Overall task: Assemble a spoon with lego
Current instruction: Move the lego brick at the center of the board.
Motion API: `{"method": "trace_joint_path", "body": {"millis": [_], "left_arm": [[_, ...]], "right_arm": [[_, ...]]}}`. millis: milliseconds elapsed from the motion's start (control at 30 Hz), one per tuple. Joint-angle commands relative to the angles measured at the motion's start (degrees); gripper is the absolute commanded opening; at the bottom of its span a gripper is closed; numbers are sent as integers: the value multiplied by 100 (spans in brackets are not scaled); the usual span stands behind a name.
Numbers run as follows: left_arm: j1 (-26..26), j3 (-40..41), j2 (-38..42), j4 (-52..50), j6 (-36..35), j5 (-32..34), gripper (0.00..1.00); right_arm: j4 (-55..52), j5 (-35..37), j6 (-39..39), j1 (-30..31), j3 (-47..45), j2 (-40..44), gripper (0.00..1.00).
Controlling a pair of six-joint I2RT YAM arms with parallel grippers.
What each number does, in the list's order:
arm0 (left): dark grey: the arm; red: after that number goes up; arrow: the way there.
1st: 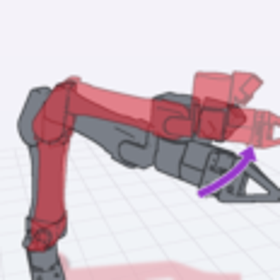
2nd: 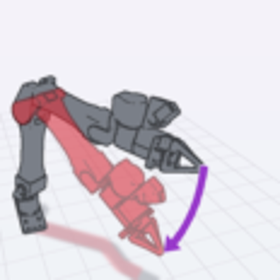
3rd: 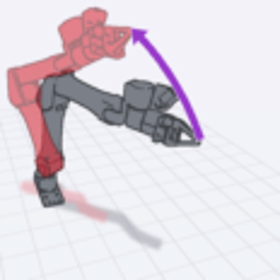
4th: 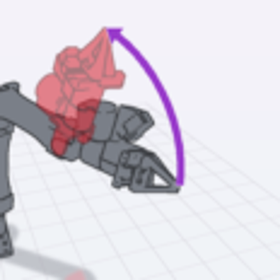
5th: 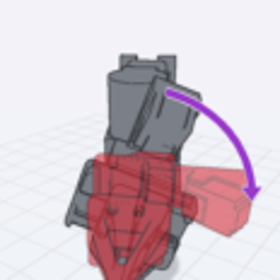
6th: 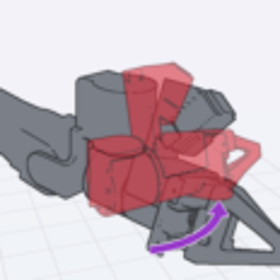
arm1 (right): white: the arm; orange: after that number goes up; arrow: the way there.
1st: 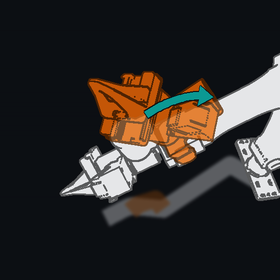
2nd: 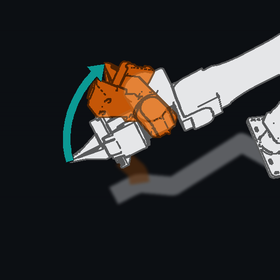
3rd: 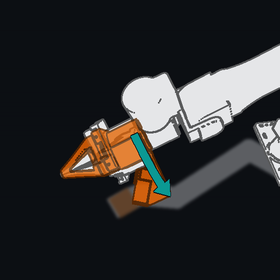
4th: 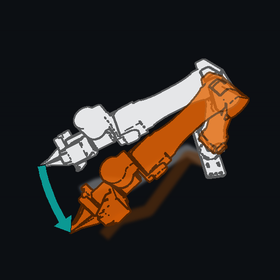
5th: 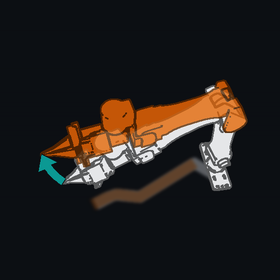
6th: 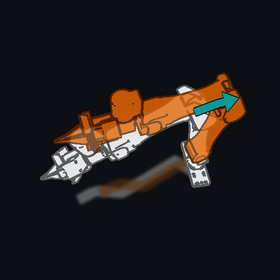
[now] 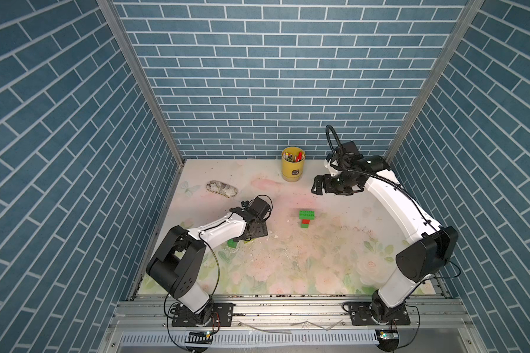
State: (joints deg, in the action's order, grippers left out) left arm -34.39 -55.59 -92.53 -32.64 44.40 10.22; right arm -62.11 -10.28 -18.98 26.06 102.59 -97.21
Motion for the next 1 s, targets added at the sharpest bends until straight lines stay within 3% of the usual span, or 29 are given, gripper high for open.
{"method": "trace_joint_path", "body": {"millis": [0,200,667,967], "left_arm": [[37,-83,-188,2,30,-28,94],[66,-5,-303,69,31,-2,92],[84,22,-457,186,-173,-287,74],[-136,-14,-493,66,-1088,-985,65]], "right_arm": [[-224,-54,255,-31,175,-73,99],[-220,-89,272,-39,121,-106,99],[-13,-374,442,-40,-324,-44,96],[1443,-703,2474,-27,-2316,953,92]]}}
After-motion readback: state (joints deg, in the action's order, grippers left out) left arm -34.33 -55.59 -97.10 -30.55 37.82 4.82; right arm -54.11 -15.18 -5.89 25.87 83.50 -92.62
